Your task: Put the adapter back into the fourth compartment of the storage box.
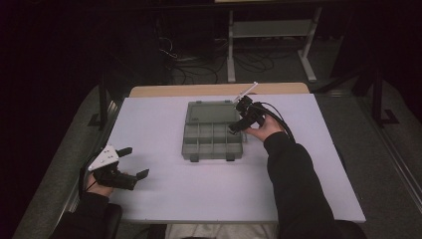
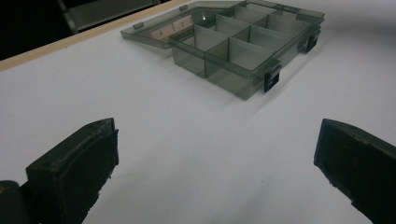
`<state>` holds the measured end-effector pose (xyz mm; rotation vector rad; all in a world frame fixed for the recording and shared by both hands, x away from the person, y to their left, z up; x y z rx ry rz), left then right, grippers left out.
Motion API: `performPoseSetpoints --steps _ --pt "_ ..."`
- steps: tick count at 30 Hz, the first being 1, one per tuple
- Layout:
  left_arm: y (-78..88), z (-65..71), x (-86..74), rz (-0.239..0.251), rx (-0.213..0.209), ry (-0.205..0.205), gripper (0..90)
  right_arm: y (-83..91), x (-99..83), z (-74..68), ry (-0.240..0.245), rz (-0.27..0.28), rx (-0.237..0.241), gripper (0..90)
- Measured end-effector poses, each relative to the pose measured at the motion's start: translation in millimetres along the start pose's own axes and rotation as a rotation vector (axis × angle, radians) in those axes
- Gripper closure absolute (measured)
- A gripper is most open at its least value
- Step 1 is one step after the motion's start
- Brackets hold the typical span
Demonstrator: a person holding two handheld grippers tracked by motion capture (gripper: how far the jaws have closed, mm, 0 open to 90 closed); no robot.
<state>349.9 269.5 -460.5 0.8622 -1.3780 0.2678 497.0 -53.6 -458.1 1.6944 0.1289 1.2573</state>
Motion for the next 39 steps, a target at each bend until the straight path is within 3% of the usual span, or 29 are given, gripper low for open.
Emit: performPoseSetpoints --steps 3,8,11,39 --pt "0.1 0.0 0.0 0.000 0.000 -0.001 0.0 3.8 -1.9 0.8 -0.018 0.015 -0.013 13.2" --pt "-0.2 -0.3 -0.4 -0.002 0.002 0.003 0.0 9.8 -4.2 0.9 -0.048 0.047 -0.001 4.9" --pt "-0.1 -0.2 -0.2 -0.001 0.001 0.002 0.0 14.5 -6.0 0.3 -0.036 0.054 -0.006 0.4" --pt "-3.3 -0.5 2.5 0.015 -0.015 0.016 0.0 60.3 -24.7 -7.5 -0.075 0.191 -0.025 0.0"
Point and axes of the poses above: each handheld gripper's, and its own axes: y roughly backward along the jaws, x roughly out of its top, z roughly to its right, the point moved 10 cm from there along -y, roughly forward along the jaws, and after that the axes turned 6 degrees about z, right-handed, at the moved point
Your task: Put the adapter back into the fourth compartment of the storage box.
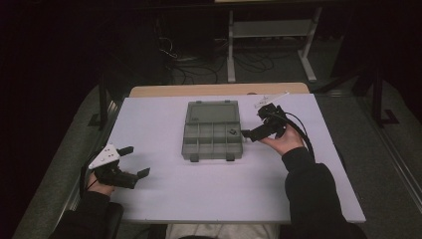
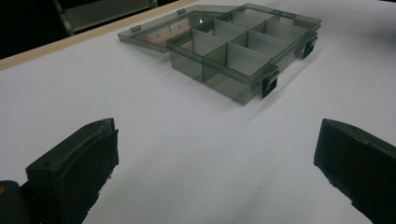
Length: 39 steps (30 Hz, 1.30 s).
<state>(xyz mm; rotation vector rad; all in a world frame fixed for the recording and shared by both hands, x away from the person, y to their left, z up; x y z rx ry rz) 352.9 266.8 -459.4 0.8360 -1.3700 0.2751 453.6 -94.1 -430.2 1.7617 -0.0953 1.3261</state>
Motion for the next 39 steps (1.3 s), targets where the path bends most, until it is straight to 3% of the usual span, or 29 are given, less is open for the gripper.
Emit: performPoseSetpoints --steps 14,25,39 --pt "0.2 -0.2 0.0 0.000 0.003 0.002 0.0 17.2 -7.5 -5.5 0.006 0.022 0.005 0.0" --pt "0.0 -0.4 0.2 0.001 0.004 0.004 0.0 31.4 -22.6 -5.1 -0.019 0.034 0.004 0.0" --pt "-0.1 -0.4 0.3 0.000 0.004 0.001 0.0 46.0 -32.0 -9.6 -0.018 0.082 -0.006 0.0"
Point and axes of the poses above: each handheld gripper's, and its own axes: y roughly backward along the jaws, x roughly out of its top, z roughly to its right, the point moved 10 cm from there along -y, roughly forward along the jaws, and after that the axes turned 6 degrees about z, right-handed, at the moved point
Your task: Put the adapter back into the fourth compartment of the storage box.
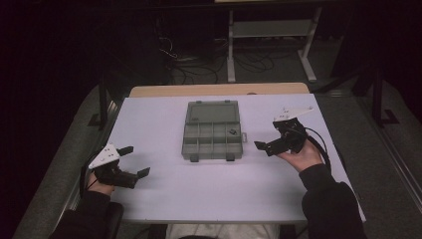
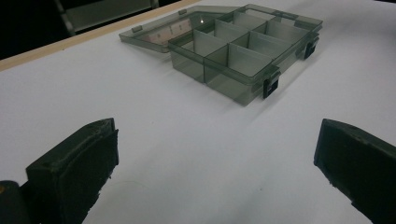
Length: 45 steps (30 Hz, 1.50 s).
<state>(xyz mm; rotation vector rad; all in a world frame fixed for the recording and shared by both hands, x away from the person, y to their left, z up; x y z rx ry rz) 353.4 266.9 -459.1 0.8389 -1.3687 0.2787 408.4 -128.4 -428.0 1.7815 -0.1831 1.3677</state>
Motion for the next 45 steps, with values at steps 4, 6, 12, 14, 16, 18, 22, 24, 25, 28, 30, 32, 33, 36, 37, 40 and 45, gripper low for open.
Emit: performPoseSetpoints --steps 4,6,12,14,16,18,22,24,25,28,30,32,33,36,37,40,45 --pt "0.1 0.2 0.1 0.001 -0.001 -0.001 0.0 1.3 -5.8 0.7 -0.003 -0.001 -0.005 0.0" --pt "0.2 0.2 0.2 0.001 -0.002 -0.002 0.0 2.7 -8.3 1.9 -0.009 -0.001 -0.011 0.0" --pt "0.0 0.5 -0.2 -0.002 -0.002 -0.004 0.0 6.0 -19.5 1.9 -0.004 0.003 -0.034 0.0" --pt "0.1 0.5 -0.2 -0.002 -0.001 -0.004 0.0 6.7 -21.5 1.7 0.001 0.000 -0.037 0.0" --pt "0.1 0.4 -0.3 -0.002 -0.001 -0.004 0.0 11.3 -26.1 1.6 0.001 0.010 -0.046 0.0" --pt "0.2 0.4 -0.3 -0.003 -0.001 -0.004 0.0 12.2 -27.0 2.2 0.005 0.014 -0.048 0.0" --pt "0.2 0.3 -0.4 -0.003 0.000 -0.004 0.0 17.4 -35.6 3.7 -0.010 0.024 -0.049 0.0" --pt "0.1 0.5 -0.4 -0.004 0.000 -0.004 0.0 19.9 -38.9 3.9 -0.015 0.031 -0.048 0.0" --pt "0.2 0.5 -0.5 -0.005 0.000 -0.005 0.0 21.2 -40.0 4.2 -0.016 0.038 -0.050 0.0" --pt "0.5 0.5 -0.5 -0.006 0.002 -0.008 0.0 25.3 -43.5 4.9 -0.042 0.053 -0.051 0.0" --pt "0.4 0.5 -0.4 -0.005 0.002 -0.008 0.0 28.1 -46.3 5.5 -0.059 0.065 -0.054 0.0" --pt "0.3 0.6 -0.6 -0.006 0.003 -0.007 0.0 30.6 -49.7 6.0 -0.070 0.072 -0.057 0.0" --pt "0.4 0.7 -0.5 -0.006 0.002 -0.008 0.0 31.8 -51.7 6.4 -0.076 0.073 -0.058 0.0" --pt "0.3 0.8 -0.5 -0.005 0.001 -0.007 0.0 34.4 -55.9 7.5 -0.086 0.077 -0.064 0.0" --pt "0.3 1.0 -0.5 -0.005 0.000 -0.007 0.0 37.0 -60.0 8.8 -0.088 0.081 -0.080 0.0" --pt "0.5 1.5 -0.2 -0.004 -0.002 -0.009 0.0 39.7 -61.5 9.8 -0.085 0.082 -0.097 0.0" --pt "0.3 1.4 -0.1 -0.003 -0.004 -0.006 0.0 40.8 -70.3 9.8 -0.128 0.090 -0.091 0.0"
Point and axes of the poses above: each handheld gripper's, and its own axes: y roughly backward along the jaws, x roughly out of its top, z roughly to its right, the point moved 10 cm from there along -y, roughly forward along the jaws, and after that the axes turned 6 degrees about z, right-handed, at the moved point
